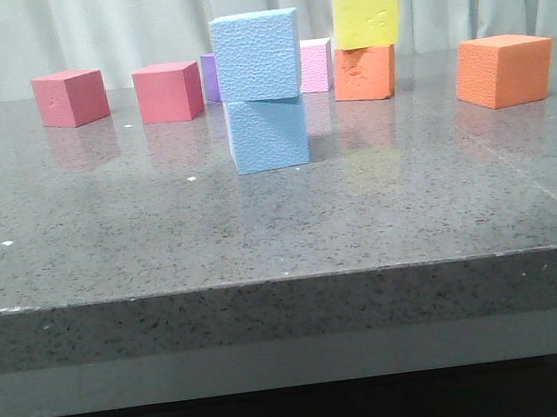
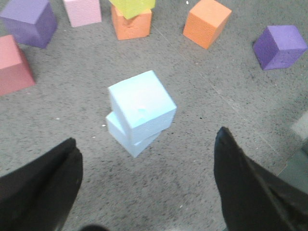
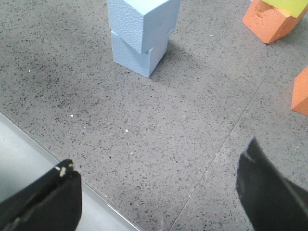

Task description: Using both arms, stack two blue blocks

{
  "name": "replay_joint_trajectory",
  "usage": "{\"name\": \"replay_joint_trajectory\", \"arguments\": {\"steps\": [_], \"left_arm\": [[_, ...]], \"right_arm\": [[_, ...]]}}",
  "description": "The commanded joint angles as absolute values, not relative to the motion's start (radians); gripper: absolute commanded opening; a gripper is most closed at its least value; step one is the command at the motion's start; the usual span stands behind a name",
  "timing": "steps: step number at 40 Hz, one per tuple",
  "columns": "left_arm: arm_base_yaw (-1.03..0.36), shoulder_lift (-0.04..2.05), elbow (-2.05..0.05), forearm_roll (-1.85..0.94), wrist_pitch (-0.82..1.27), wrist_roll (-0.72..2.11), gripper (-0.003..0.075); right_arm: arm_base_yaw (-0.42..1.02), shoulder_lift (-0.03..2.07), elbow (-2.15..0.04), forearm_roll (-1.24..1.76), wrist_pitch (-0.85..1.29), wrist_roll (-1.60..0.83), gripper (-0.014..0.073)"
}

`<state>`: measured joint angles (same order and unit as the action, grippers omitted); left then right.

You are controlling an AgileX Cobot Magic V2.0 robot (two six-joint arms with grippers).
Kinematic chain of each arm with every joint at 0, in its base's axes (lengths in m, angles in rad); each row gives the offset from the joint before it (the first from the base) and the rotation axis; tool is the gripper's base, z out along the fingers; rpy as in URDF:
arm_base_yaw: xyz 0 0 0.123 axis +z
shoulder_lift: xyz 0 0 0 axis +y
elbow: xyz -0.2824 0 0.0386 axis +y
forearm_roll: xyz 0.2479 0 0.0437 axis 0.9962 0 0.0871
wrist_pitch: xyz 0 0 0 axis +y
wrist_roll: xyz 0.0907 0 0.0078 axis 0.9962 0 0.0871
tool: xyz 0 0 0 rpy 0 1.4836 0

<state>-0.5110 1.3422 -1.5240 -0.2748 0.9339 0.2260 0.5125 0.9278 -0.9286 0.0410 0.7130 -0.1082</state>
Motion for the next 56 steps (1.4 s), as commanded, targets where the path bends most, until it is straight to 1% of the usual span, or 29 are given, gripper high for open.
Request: {"name": "replay_joint_trajectory", "arguments": {"steps": [1,8,12,20,30,40,42,44,46,47,48,49,52,56], "left_arm": [[-0.453,1.233,-1.442,-0.408,0.850,0.352,0.0548],[-0.374,1.086,-1.210,-0.439,0.775,0.395,0.0548],[-0.368,0.999,-1.090,-0.439,0.722,0.395,0.0548],[-0.368,0.884,-0.945,-0.447,0.732,0.395,0.0548],[-0.368,0.803,-0.890,-0.445,0.757,0.395,0.0548],[-0.368,0.790,-0.890,-0.379,0.759,0.339,0.0546],[-0.368,0.790,-0.890,-0.377,0.759,0.337,0.0535],[-0.368,0.790,-0.890,-0.377,0.757,0.337,0.0498],[-0.368,0.790,-0.890,-0.377,0.755,0.337,0.0445],[-0.368,0.790,-0.890,-0.377,0.755,0.337,0.0391],[-0.368,0.790,-0.890,-0.377,0.755,0.337,0.0368],[-0.368,0.790,-0.890,-0.377,0.755,0.337,0.0309],[-0.368,0.790,-0.890,-0.377,0.755,0.337,0.0193],[-0.368,0.790,-0.890,-0.379,0.760,0.337,0.0050]], "right_arm": [[0.511,0.914,-0.952,0.044,0.639,-0.113,0.0654],[0.511,0.914,-0.952,0.044,0.639,-0.113,0.0654],[0.511,0.914,-0.952,0.044,0.639,-0.113,0.0654],[0.511,0.914,-0.952,0.044,0.639,-0.113,0.0654],[0.511,0.914,-0.952,0.066,0.617,-0.113,0.0654],[0.511,0.914,-0.952,0.069,0.629,-0.113,0.0645],[0.511,0.914,-0.952,0.069,0.630,-0.113,0.0611],[0.511,0.914,-0.952,0.069,0.631,-0.113,0.0545],[0.511,0.914,-0.952,0.069,0.632,-0.113,0.0434],[0.511,0.914,-0.952,0.069,0.633,-0.113,0.0386],[0.511,0.914,-0.952,0.069,0.634,-0.113,0.0321],[0.511,0.914,-0.952,0.069,0.634,-0.113,0.0272],[0.511,0.914,-0.952,0.069,0.634,-0.113,0.0102],[0.511,0.914,-0.952,0.069,0.634,-0.113,-0.0072]]}}
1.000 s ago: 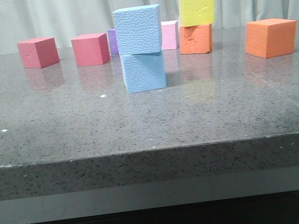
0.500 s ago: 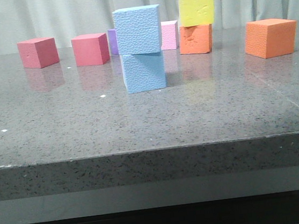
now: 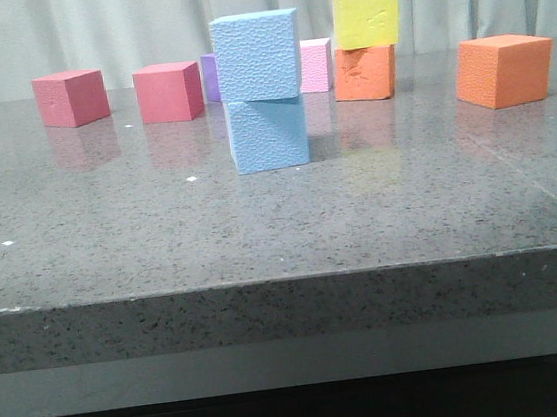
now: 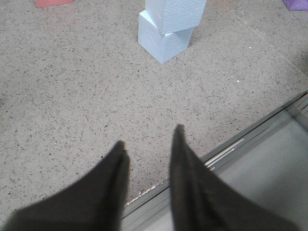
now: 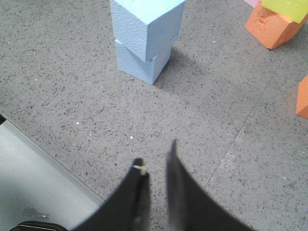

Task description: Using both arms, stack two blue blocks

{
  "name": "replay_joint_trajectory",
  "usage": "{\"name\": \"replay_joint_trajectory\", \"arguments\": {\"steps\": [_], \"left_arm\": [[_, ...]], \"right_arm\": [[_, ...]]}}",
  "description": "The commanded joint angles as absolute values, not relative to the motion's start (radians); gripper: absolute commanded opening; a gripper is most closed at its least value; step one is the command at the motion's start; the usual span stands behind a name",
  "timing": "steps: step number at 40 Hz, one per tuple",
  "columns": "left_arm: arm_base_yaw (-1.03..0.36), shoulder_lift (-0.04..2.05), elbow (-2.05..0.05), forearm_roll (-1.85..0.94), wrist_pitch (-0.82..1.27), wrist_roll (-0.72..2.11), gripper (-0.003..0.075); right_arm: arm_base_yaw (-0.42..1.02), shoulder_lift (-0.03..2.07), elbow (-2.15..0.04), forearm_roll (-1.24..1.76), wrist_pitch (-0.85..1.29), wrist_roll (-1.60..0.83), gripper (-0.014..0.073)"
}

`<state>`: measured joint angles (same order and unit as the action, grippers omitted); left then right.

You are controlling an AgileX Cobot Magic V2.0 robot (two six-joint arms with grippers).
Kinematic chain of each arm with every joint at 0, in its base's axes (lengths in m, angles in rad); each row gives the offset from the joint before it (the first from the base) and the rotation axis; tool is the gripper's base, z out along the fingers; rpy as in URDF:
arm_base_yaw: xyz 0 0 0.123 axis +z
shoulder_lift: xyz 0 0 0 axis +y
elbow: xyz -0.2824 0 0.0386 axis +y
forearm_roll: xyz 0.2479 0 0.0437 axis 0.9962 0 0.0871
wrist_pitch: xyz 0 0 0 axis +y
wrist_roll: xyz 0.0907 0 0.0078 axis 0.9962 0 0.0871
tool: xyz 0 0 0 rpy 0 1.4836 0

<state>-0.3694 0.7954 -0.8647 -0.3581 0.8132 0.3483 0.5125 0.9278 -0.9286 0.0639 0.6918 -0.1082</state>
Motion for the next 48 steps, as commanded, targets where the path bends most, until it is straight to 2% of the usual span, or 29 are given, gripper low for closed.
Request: {"name": "replay_joint_trajectory", "arguments": {"steps": [1,3,24,30,37,48], "left_arm": [[-0.368,0.790,-0.890,-0.381,0.763,0.337,0.0014],[-0.368,0.790,-0.890,-0.381,0.764,0.337,-0.0017],[-0.359,0.773,-0.873,-0.359,0.745,0.345,-0.0018],[-0.228,0.627,-0.772,-0.295,0.624,0.348,-0.0018],[-0.117,0.321,-0.574,-0.297,0.482,0.342,-0.0018],[-0.068,-0.032,-0.360,-0.279,0.368,0.327,-0.0018]], "right_arm": [[0.511,0.914,-0.952,0.070,0.633,-0.113,-0.0067],[0.511,0.914,-0.952,0.070,0.632,-0.113,-0.0065],[0.511,0.914,-0.952,0.070,0.632,-0.113,-0.0069],[0.511,0.914,-0.952,0.070,0.633,-0.113,-0.0069],[0.511,0.914,-0.952,0.070,0.632,-0.113,-0.0069],[0.511,0.914,-0.952,0.070,0.632,-0.113,-0.0069]]}}
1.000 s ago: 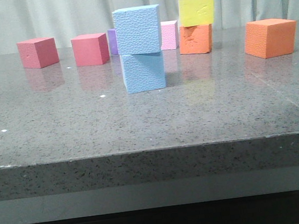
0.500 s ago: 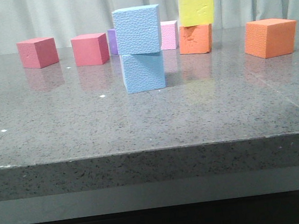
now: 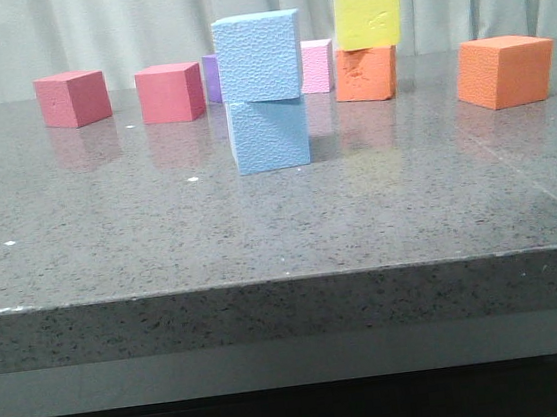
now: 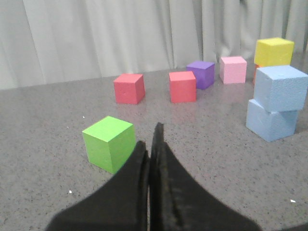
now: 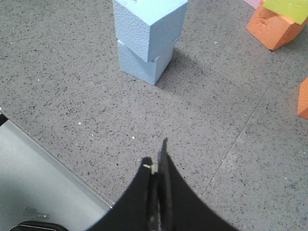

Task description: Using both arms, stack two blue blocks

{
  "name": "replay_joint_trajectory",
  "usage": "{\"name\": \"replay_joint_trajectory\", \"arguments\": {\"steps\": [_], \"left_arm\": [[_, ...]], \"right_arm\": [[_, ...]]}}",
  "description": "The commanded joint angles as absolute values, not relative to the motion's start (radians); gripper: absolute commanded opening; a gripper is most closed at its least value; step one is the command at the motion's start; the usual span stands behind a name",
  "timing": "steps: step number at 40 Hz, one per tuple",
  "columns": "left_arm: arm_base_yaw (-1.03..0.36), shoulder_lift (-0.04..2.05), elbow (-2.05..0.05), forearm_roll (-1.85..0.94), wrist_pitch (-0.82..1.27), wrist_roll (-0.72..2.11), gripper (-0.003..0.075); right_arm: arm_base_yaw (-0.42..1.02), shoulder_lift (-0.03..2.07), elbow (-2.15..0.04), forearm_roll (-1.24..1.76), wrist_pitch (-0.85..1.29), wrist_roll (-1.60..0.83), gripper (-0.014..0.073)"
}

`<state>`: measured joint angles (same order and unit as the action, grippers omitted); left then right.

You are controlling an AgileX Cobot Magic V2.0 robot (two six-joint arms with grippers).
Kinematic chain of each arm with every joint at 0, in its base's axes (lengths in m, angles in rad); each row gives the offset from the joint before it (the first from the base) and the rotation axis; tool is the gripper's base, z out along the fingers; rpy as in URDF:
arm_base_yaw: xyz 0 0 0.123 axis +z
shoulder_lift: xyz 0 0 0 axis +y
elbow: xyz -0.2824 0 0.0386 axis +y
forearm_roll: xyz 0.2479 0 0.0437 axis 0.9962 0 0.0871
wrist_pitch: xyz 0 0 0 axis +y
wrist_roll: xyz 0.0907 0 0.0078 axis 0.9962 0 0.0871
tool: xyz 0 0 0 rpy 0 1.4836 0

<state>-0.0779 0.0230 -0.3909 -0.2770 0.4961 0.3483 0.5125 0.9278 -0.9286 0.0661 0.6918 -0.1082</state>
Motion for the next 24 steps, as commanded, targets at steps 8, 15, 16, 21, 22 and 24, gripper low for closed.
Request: {"name": "replay_joint_trajectory", "arguments": {"steps": [8,15,16,21,22,24], "left_arm": [[-0.058,-0.016,-0.195,0.000,0.195,-0.012,-0.0018],[-0.043,-0.016,-0.055,-0.023,0.000,-0.012,-0.0018],[-0.041,-0.016,-0.044,-0.026,-0.007,-0.018,-0.0018],[-0.021,-0.030,0.006,-0.026,-0.026,-0.051,-0.0018],[-0.021,-0.030,0.016,-0.026,-0.027,-0.053,-0.0018],[-0.021,-0.030,0.029,-0.026,-0.033,-0.053,-0.0018]], "right_arm": [[0.511,0.918,-0.952,0.070,0.638,-0.113,-0.0069],[0.511,0.918,-0.952,0.070,0.638,-0.113,-0.0069],[0.511,0.918,-0.952,0.070,0.638,-0.113,-0.0069],[0.511,0.918,-0.952,0.070,0.638,-0.113,-0.0069],[0.511,0.918,-0.952,0.070,0.638,-0.113,-0.0069],[0.511,0.918,-0.952,0.070,0.638,-0.113,-0.0069]]}}
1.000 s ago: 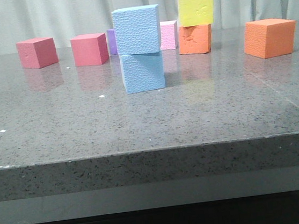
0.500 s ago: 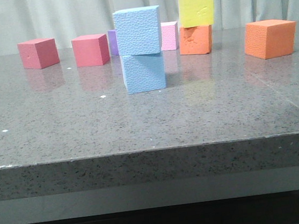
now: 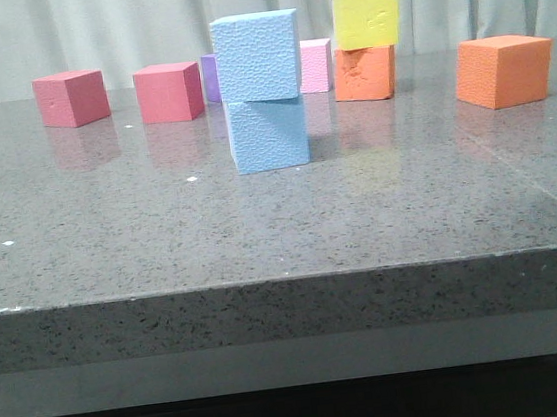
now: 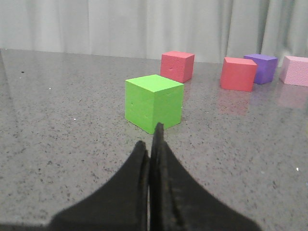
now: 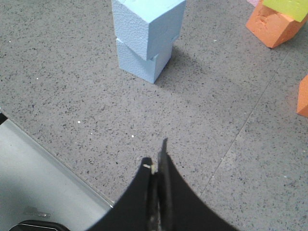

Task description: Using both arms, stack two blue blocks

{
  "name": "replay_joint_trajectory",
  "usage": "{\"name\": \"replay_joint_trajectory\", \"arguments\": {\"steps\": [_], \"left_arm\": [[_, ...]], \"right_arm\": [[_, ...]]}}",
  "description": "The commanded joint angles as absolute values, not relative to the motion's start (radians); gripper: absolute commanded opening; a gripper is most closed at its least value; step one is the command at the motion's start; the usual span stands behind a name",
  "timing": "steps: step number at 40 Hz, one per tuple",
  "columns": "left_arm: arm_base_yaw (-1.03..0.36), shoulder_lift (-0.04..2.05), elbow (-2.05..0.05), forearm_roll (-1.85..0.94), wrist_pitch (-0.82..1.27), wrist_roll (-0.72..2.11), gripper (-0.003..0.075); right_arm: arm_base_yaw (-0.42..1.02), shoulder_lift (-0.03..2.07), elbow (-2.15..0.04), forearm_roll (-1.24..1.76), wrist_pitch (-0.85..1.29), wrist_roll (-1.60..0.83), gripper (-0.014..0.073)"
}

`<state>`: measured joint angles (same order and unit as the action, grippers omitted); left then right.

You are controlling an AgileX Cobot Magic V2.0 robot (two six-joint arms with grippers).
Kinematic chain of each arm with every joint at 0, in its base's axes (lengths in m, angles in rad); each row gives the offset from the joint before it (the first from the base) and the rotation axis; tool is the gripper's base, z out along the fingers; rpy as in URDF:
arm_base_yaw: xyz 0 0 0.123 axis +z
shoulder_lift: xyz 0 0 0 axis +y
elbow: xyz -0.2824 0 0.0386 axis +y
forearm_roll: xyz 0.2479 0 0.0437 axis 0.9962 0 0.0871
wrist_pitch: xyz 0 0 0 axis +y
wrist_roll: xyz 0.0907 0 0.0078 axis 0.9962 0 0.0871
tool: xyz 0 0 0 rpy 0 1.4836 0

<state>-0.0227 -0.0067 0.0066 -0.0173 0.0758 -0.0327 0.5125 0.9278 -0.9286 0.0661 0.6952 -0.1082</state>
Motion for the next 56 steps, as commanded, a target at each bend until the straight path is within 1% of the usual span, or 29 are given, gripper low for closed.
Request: {"name": "replay_joint_trajectory", "arguments": {"steps": [1,18,56], "left_arm": [[-0.021,-0.030,0.035,-0.026,-0.035,-0.053,-0.0018],[-0.021,-0.030,0.043,0.017,-0.039,-0.055,-0.0018],[-0.021,-0.030,0.043,0.018,-0.046,-0.055,-0.0018]], "right_arm": [[0.511,0.918,-0.952,0.070,0.638,-0.113,-0.0069],[0.511,0.918,-0.952,0.070,0.639,-0.113,-0.0069],[0.510,0.908,-0.940,0.071,0.632,-0.113,-0.0069]]}}
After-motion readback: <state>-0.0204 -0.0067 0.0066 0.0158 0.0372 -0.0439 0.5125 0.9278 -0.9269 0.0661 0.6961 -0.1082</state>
